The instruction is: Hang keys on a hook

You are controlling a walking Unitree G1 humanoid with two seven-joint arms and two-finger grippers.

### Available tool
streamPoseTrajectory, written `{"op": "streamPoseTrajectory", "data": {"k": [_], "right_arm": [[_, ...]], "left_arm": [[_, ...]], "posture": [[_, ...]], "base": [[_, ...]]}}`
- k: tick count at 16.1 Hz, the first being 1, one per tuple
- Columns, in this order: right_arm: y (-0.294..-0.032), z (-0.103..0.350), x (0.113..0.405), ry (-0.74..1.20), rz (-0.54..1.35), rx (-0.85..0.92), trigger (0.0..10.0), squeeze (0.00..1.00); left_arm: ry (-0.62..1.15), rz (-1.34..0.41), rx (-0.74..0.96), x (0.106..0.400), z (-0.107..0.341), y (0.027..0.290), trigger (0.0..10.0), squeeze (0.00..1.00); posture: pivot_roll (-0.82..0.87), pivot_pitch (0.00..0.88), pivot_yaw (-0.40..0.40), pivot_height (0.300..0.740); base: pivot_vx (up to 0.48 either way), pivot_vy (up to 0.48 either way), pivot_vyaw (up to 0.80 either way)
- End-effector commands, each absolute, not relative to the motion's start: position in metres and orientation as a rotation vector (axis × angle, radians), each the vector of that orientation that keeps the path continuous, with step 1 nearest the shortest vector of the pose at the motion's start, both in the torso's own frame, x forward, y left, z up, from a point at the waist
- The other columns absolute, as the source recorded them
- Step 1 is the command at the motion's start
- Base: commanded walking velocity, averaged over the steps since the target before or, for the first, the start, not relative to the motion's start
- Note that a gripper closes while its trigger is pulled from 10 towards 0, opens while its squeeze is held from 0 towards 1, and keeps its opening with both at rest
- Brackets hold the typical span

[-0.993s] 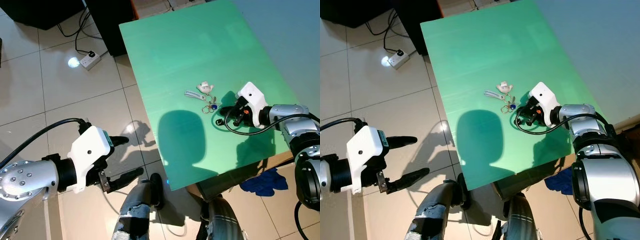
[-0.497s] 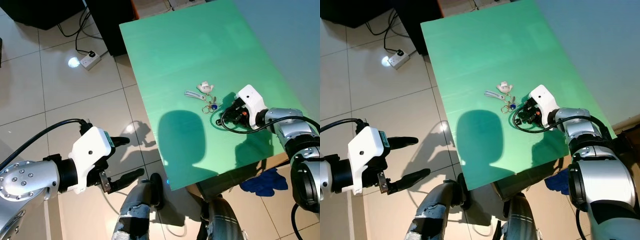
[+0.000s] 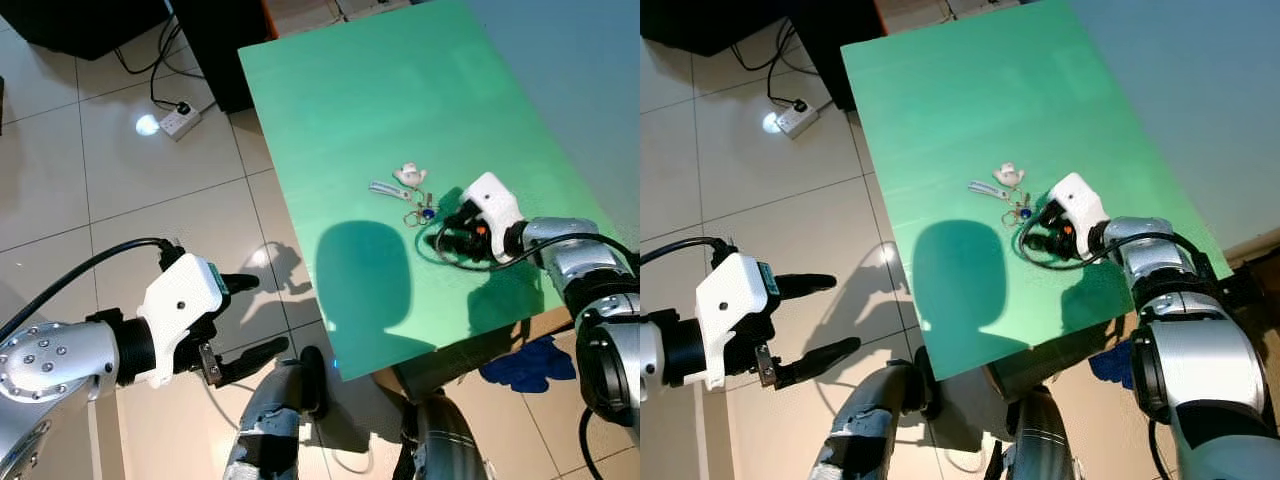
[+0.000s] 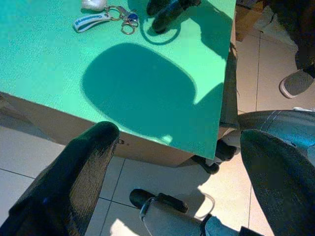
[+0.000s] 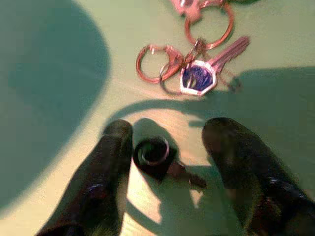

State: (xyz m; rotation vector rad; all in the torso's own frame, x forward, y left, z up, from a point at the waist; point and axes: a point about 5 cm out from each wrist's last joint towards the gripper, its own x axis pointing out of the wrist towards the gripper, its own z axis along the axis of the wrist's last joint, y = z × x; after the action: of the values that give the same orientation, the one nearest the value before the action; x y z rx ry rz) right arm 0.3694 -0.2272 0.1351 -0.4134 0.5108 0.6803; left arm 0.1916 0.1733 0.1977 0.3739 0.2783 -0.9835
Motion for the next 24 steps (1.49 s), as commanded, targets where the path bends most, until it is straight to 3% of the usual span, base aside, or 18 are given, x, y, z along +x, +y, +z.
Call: {"op": "streamPoseTrajectory", "data": {"k": [1,2,3,9,10,12,24], "right_arm": [[-0.231,0.126,0.364,0.552,0.68,-0.475,10.0,1.0],[-0.231,0.125,0.364,0.554,0.679,-0.486,10.0,1.0],[-0.231,0.124,0.364,0.567,0.69,-0.553,10.0,0.0],[-0.23,0.116,0.361,0.579,0.707,-0.665,10.0,0.0],[-0.231,0.116,0.361,0.567,0.691,-0.661,9.5,0.0],[-0.231,0.116,0.361,0.563,0.675,-0.628,0.2,0.0],[-0.233,0.123,0.364,0.548,0.66,-0.595,0.0,0.0]], "left_arm": [[0.294,-1.002,0.371,0.189,0.195,0.172,10.0,0.0],[0.294,-1.004,0.371,0.188,0.195,0.171,10.0,0.0],[0.293,-1.007,0.373,0.188,0.195,0.171,10.0,0.0],[0.292,-1.008,0.375,0.188,0.195,0.171,10.0,0.0],[0.292,-1.008,0.375,0.188,0.195,0.171,10.0,0.0],[0.291,-1.008,0.377,0.188,0.195,0.171,10.0,0.0],[0.285,-1.009,0.378,0.19,0.194,0.17,10.0,0.0]], "posture": [[0.26,0.388,0.092,0.718],[0.26,0.388,0.092,0.718],[0.26,0.388,0.091,0.718],[0.27,0.387,0.091,0.718],[0.27,0.387,0.091,0.718],[0.27,0.385,0.091,0.718],[0.26,0.371,0.089,0.718]], "base": [[0.0,0.0,0.0],[0.0,0.0,0.0],[0.0,0.0,0.0],[0.0,0.0,0.0],[0.0,0.0,0.0],[0.0,0.0,0.0],[0.0,0.0,0.0]]}}
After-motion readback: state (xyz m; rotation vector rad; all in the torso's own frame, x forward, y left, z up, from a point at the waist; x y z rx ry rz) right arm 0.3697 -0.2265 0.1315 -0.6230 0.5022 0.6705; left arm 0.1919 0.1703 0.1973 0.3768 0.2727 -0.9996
